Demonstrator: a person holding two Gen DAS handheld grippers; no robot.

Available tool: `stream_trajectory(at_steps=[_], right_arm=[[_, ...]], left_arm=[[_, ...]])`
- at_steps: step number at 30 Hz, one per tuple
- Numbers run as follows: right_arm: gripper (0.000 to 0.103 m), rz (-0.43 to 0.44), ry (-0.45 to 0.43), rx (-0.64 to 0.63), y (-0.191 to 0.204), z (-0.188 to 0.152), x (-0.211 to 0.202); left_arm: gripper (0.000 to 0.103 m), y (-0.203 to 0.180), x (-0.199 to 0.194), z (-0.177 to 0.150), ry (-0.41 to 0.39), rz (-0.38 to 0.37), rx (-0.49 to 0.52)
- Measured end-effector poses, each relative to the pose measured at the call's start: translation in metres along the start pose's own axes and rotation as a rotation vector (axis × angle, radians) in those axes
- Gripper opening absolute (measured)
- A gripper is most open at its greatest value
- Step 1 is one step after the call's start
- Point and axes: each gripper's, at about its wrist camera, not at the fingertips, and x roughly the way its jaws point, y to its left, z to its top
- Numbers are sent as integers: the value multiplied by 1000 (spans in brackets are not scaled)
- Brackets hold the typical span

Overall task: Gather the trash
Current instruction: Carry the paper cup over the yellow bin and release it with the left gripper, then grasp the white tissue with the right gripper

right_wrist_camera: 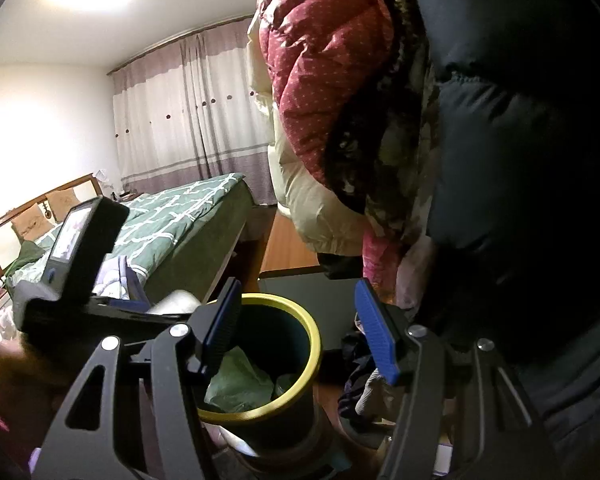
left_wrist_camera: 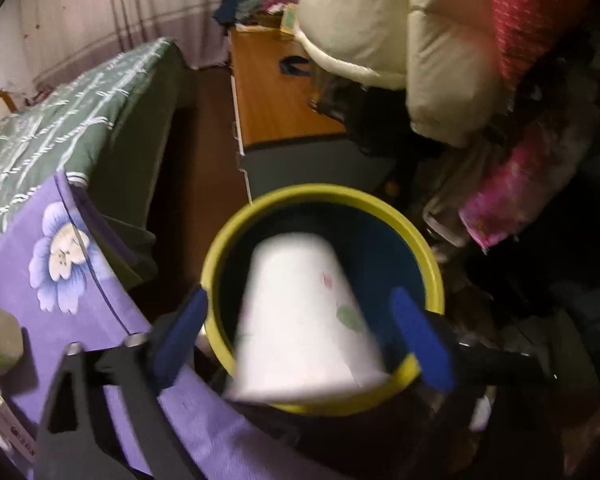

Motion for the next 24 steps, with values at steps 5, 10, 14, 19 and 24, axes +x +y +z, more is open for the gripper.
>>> stream_trajectory(at_steps=[5,10,14,19,24], right_arm=[[60,19,-3,-6,12,0,3],[60,80,9,-14,42,0,15],[60,137,21,-22,76,0,32],[60,216,47,-56,131,1,48],[60,332,81,-125,202,-2,55]], left_arm=[[94,33,-34,-9,-62,-10,-79],[97,94,-109,-58,-208,93,-162],[98,157,-159,-121,-277,205,-270],[98,232,-212,-206,-343,399,-412],[98,309,-246,-277,-361,553,-576]])
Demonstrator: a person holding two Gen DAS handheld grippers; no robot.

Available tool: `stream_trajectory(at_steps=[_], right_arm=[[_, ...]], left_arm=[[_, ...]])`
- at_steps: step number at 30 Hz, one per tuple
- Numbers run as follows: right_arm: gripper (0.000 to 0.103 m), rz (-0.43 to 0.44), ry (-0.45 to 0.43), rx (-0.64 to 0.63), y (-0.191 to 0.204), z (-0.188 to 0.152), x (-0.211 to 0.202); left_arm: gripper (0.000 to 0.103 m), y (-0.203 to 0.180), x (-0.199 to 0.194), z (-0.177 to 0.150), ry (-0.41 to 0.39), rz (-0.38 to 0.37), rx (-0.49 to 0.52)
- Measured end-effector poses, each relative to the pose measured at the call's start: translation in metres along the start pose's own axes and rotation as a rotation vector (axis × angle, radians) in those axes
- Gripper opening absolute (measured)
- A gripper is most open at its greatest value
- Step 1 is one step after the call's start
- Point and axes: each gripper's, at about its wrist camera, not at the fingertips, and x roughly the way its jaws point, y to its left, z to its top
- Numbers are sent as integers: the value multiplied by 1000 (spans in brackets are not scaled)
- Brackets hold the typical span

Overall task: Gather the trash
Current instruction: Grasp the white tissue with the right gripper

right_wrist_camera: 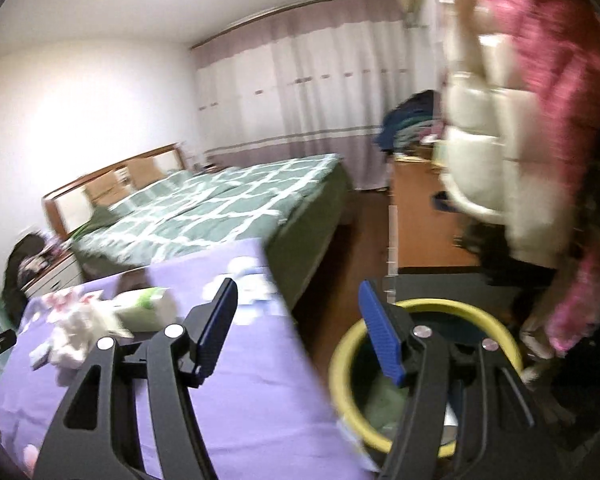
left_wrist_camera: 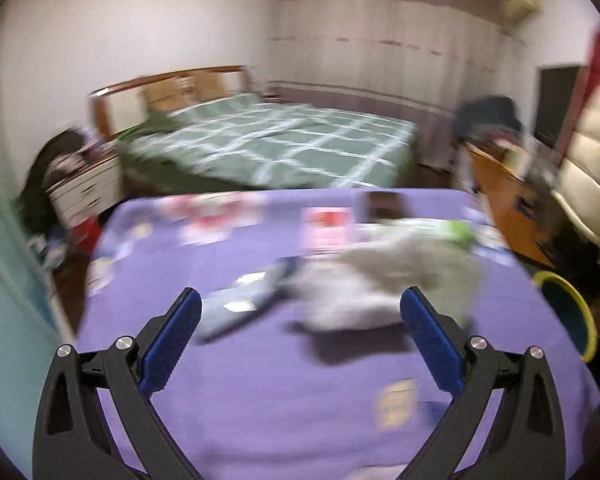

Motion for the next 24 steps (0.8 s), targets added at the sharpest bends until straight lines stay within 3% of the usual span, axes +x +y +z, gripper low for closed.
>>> stream_trajectory(at_steps=[4,9,16,24], right_arm=[[62,86,37,-70,58,2,18],[62,217,87,-166,131,3,38],[62,384,150,-334,225,-16,59],[61,371,197,-505,278,-58,86]], left_arm=[[98,54,6,-13,4,92,-73],[98,85,4,-18,-1,174,-136],[98,102,0,-20,-15,192,-211],[98,99,-3,-20,-15,191,-220]])
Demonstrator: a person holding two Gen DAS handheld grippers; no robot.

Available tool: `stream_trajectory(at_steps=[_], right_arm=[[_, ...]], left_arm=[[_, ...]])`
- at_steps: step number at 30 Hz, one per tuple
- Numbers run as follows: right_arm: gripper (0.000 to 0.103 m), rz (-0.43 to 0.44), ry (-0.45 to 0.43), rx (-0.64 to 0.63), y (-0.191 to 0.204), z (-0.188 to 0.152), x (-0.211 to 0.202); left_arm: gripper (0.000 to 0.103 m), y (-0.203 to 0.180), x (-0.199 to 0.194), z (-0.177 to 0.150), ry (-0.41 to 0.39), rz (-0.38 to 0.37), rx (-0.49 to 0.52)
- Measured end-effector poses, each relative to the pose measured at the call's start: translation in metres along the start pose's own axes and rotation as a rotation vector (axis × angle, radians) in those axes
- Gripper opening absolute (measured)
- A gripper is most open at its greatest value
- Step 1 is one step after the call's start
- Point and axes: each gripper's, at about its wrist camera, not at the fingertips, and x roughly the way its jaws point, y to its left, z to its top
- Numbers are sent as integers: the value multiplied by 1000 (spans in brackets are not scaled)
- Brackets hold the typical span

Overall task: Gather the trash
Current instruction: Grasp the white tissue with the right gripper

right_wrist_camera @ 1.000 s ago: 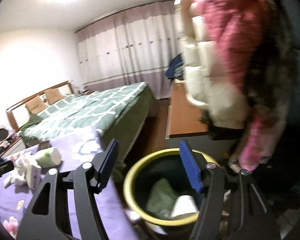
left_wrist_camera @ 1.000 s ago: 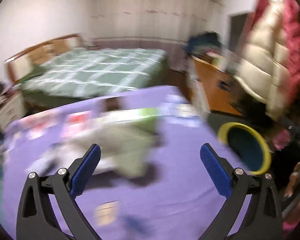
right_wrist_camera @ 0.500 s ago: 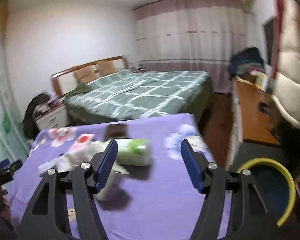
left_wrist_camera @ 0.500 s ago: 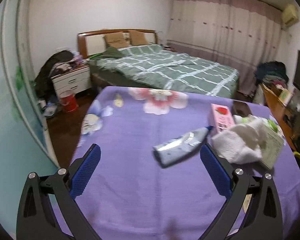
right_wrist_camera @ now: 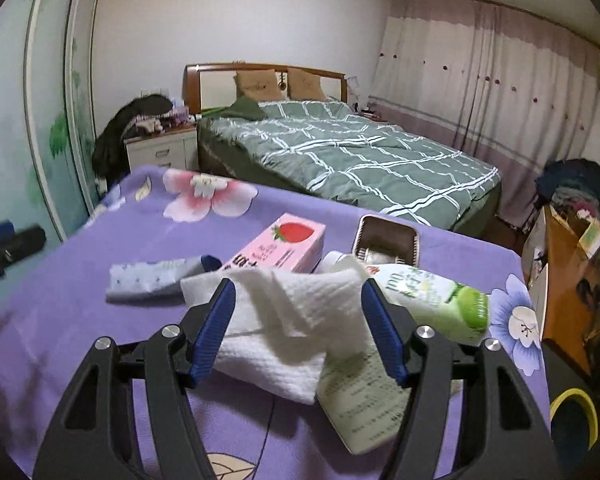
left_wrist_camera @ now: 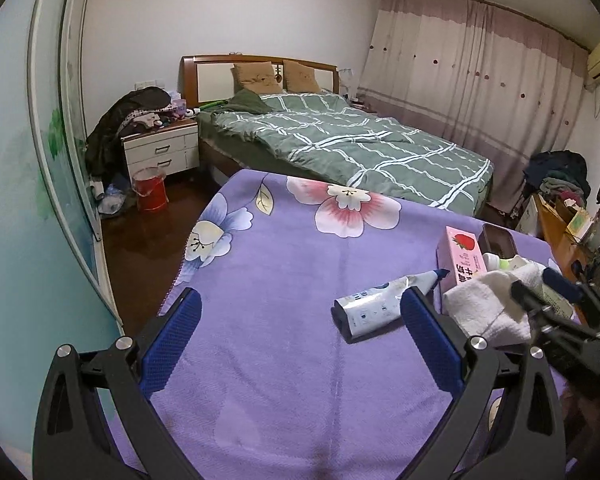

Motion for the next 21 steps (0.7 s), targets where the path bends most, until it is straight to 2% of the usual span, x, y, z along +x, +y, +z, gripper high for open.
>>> stream_trajectory(at_steps=[4,5,6,8,12,21], right_arm=[[48,-6,22,-33,9,-4,10],[40,-5,32,-38,7,-8,10],[23,-2,46,-41,7,-8,14],[2,7,63,-31,5,-9,17],[2,43,48,13,-3,-9,11],[2,148,-92,100,-24,11,-41]], left_arm=[[98,-3,0,-1,4,-4,6],[98,-3,0,-1,5,-5,7],[98,-4,0,-2,6,-7,10],[98,-5,-1,-2,5,-9,16],[98,-6,-3,-2,1,-10,19],[98,-7,-1,-3,9,-3,24]])
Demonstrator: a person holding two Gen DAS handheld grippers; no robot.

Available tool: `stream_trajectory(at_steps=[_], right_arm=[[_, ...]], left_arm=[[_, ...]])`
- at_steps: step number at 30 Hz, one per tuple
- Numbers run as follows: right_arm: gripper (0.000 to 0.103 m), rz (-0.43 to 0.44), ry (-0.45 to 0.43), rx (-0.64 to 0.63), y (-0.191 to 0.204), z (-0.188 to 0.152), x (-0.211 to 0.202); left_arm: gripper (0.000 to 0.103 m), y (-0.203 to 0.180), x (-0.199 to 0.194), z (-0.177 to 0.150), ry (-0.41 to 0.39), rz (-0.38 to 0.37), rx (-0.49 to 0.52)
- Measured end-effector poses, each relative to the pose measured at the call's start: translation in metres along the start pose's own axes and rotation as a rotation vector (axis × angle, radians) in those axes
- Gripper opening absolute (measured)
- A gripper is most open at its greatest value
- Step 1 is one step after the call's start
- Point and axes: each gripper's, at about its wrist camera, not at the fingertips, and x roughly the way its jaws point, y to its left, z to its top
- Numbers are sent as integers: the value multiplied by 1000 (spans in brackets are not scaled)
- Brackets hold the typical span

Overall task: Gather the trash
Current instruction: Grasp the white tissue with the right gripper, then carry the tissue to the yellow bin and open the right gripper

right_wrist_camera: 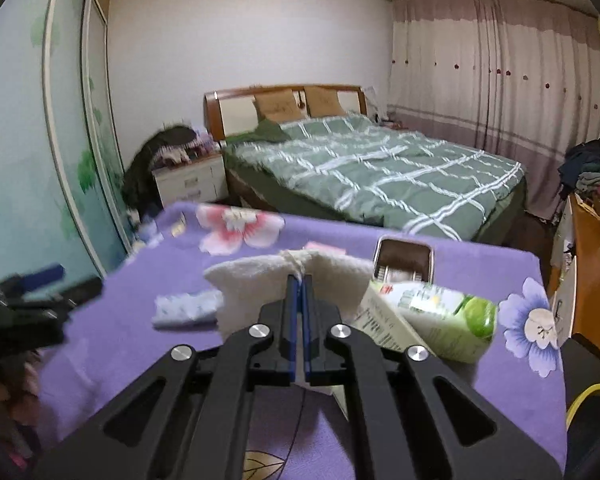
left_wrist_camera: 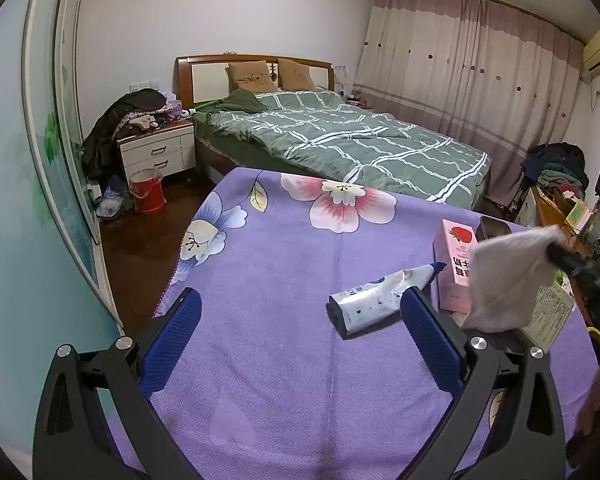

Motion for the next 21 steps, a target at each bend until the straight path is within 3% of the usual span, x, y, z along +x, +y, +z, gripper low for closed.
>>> stream_trajectory(at_steps=[5,12,21], right_arm=[[2,0,-60,34,-12,16,-28],[2,-71,-190,91,-49,38,-90],[2,-265,-329,147,-113,46,-182]], left_arm=[[98,-1,2,-1,3,3,7],[98,-3,3,-1,4,-5,13],[98,-6,2,-1,-4,-13,22]])
